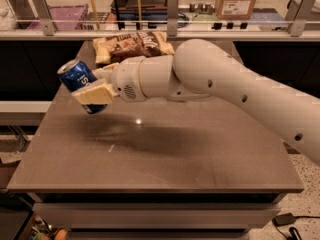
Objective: Place pepsi can upright
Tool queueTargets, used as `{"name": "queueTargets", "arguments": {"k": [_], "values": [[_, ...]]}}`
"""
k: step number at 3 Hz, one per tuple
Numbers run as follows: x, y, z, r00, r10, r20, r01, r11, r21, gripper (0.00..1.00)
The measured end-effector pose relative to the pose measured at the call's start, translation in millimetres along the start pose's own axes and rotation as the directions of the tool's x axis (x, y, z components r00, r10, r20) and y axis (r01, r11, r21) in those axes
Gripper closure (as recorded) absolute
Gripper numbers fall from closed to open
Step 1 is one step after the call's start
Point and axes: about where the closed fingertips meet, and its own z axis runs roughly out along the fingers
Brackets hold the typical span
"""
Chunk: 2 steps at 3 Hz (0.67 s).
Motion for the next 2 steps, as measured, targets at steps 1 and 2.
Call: {"name": "queueTargets", "arguments": {"k": [1, 2], "values": [[1.3, -7.5, 2.8, 0.997, -0.008, 0.073, 0.009, 0.9999, -0.008, 1.0], [12.1, -14.1, 0.1, 0.996, -0.001, 0.084, 0.0, 1.0, 0.007, 1.0]]}}
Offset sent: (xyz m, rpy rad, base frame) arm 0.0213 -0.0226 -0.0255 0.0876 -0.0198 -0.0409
